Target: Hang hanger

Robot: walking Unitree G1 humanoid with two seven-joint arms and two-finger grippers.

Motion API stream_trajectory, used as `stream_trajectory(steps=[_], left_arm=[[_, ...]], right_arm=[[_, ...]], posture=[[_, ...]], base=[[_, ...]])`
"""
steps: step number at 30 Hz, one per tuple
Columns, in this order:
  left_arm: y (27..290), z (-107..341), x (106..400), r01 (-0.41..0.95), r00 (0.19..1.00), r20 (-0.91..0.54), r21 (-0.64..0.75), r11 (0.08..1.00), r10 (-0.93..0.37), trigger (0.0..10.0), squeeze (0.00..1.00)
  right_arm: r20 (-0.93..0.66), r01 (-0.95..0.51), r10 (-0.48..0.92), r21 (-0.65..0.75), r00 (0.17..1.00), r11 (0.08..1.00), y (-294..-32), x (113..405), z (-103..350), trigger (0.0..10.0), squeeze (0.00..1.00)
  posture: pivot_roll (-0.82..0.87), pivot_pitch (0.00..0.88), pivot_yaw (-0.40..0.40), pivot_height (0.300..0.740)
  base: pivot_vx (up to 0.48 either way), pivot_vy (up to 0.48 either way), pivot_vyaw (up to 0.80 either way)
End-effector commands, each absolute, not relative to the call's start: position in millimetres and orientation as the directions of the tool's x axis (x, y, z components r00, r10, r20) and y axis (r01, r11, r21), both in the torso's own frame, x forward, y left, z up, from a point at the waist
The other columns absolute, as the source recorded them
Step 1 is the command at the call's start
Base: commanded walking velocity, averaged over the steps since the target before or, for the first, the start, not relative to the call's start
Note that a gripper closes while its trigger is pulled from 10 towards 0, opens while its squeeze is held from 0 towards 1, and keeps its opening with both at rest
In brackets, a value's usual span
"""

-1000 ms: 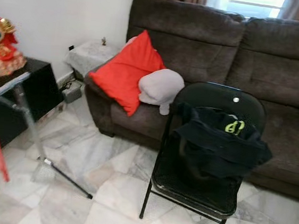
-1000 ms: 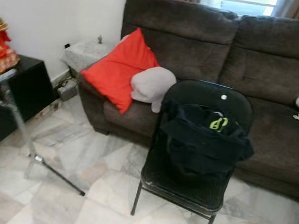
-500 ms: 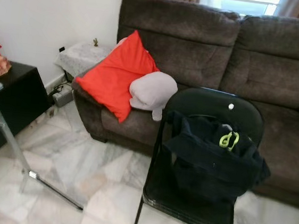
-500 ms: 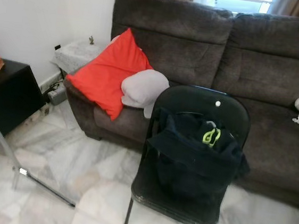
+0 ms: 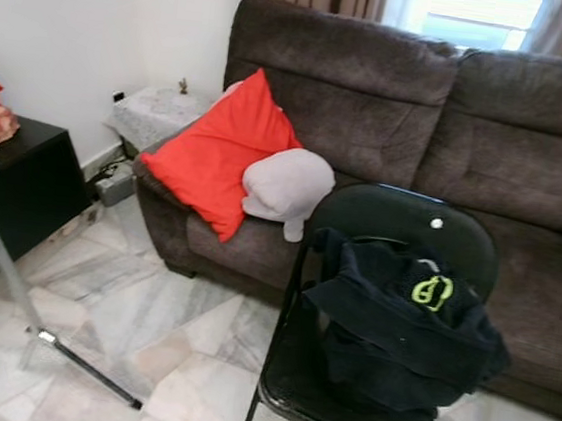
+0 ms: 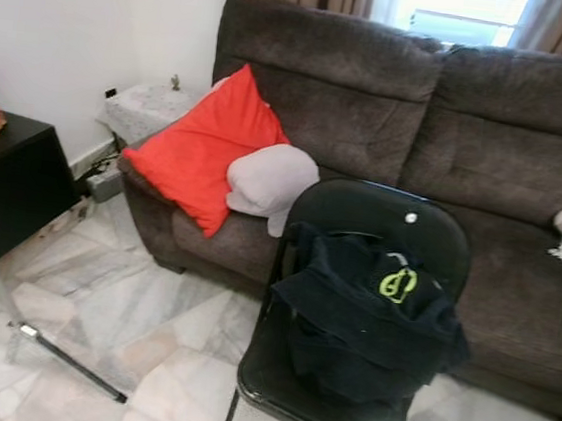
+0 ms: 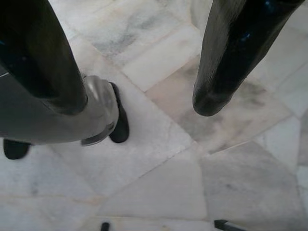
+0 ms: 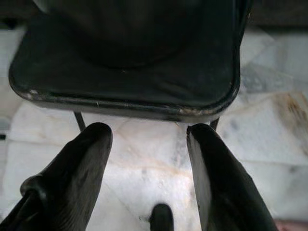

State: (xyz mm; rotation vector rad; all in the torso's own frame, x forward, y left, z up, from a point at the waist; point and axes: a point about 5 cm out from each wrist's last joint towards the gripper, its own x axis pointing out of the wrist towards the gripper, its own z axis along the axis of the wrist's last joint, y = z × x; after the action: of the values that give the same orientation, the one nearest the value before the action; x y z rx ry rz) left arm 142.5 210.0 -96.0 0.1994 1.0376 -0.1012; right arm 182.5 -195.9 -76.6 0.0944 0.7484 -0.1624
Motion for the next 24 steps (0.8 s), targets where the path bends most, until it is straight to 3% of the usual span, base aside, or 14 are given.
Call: stream_trajectory(steps=[1,4,11,18,21,24], left_arm=[[212.5,-98.0,136.1,0.176,0.488,-0.873,0.116,0.978,0.016,10.0,0.0],[211.9,-98.2,135.6,0.176,0.488,-0.873,0.113,0.978,0.013,10.0,0.0],[210.2,-99.0,134.1,0.185,0.483,-0.876,0.105,0.977,0.003,10.0,0.0],[211.2,-99.1,133.2,0.195,0.478,-0.878,0.108,0.975,0.001,10.0,0.0],[212.0,-99.0,133.2,0.2,0.477,-0.879,0.112,0.973,0.003,10.0,0.0],[212.7,-98.7,133.4,0.21,0.477,-0.879,0.117,0.971,0.003,10.0,0.0]], right_arm=[[-0.632,0.187,-0.121,0.038,0.765,0.982,-200.3,185.7,-71.2,10.0,0.0],[-0.574,0.175,-0.121,0.04,0.81,0.984,-202.6,186.1,-66.0,10.0,0.0],[-0.367,0.081,-0.114,-0.106,0.923,0.991,-209.0,164.7,-23.3,10.0,0.0],[-0.31,0.074,-0.104,-0.109,0.945,0.991,-198.3,141.1,20.2,10.0,0.0],[-0.285,0.089,-0.117,-0.11,0.951,0.99,-195.3,142.7,35.9,10.0,0.0],[-0.209,0.164,-0.208,-0.209,0.956,0.964,-204.7,158.2,57.4,10.0,0.0]], posture=[[0.05,0.0,-0.011,0.74],[0.04,0.0,-0.02,0.74],[0.01,0.0,-0.044,0.74],[0.0,0.0,-0.038,0.74],[-0.01,0.0,-0.035,0.74],[-0.01,0.0,-0.026,0.74]], base=[[0.0,0.0,0.0],[0.0,0.0,0.0],[0.0,0.0,0.0],[0.0,0.0,0.0],[0.0,0.0,0.0],[0.0,0.0,0.0]])
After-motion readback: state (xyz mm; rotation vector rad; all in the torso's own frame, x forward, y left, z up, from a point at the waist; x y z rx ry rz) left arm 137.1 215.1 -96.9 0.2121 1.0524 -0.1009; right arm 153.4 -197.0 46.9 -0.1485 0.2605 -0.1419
